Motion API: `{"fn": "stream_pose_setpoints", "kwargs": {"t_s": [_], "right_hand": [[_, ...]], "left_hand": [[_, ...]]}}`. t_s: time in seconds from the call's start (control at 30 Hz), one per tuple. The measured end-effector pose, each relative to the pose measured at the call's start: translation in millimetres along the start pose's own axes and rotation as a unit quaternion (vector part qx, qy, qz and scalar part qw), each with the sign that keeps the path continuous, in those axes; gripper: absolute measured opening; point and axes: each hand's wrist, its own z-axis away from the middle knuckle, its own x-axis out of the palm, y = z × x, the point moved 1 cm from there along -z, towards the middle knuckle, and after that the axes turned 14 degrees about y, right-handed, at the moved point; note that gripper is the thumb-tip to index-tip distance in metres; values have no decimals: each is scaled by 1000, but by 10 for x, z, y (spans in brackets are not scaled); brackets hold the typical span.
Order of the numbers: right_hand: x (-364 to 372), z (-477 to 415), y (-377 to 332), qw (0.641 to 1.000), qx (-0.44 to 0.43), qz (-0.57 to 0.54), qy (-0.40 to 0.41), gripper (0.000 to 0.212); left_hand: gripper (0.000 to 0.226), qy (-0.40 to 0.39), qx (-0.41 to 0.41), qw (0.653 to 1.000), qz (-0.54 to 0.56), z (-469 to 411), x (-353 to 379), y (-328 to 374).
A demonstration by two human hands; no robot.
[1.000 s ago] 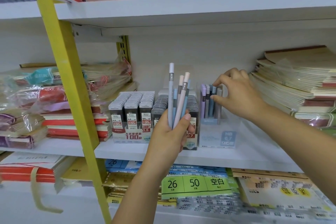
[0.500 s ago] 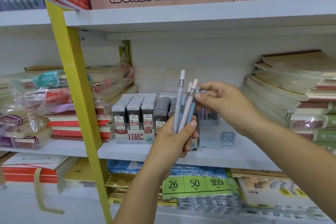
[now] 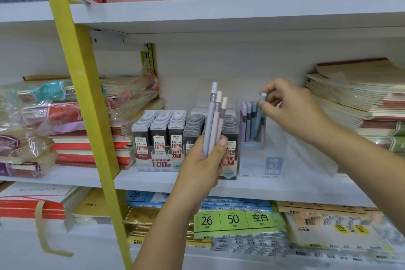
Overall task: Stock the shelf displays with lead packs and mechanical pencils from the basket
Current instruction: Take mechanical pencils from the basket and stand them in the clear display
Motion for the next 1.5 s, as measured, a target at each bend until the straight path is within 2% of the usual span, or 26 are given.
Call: {"fn": "stream_pose_setpoints", "kwargs": {"t_s": [0.2, 0.43, 0.57, 0.67, 0.73, 0.93, 1.03, 1.1, 1.13, 1.2, 1.3, 1.4, 1.5], "right_hand": [[150, 89, 125, 997, -36, 37, -51, 13], [178, 40, 133, 997, -57, 32, -29, 26], [227, 29, 166, 996, -74, 49, -6, 20], [268, 32, 170, 989, -98, 104, 23, 21], [284, 43, 167, 986, -86, 137, 29, 27], [278, 73, 142, 979, -38, 197, -24, 34], [158, 147, -14, 993, -34, 104, 39, 23], [79, 217, -193, 999, 11, -27, 25, 16], [52, 254, -292, 992, 57, -109, -14, 15], [35, 324, -440, 955, 136, -246, -91, 18], [47, 368, -504, 923, 182, -323, -105, 20], [36, 321, -464, 896, 231, -375, -47, 13], [-115, 175, -346, 892, 230, -382, 80, 18]], "left_hand": [[13, -2, 6, 1000, -6, -6, -16, -15], [12, 6, 10, 1000, -13, -27, -44, -29], [10, 9, 10, 1000, -15, -28, -37, -33], [11, 8, 10, 1000, -17, -24, -34, -35], [12, 6, 7, 1000, -15, -24, -34, -32], [20, -17, -25, 999, 27, -5, -24, -16], [29, -35, -20, 999, 24, 7, -23, -9], [39, -49, -12, 999, 20, 17, -15, -2], [42, -55, -8, 998, 17, 25, -10, 1], [37, -68, -4, 998, 8, 37, 2, -4], [14, -76, -2, 997, -7, 44, 13, -20], [14, -68, -2, 997, -20, 49, 5, -24], [12, -51, 7, 998, -35, 44, -12, -35]]}}
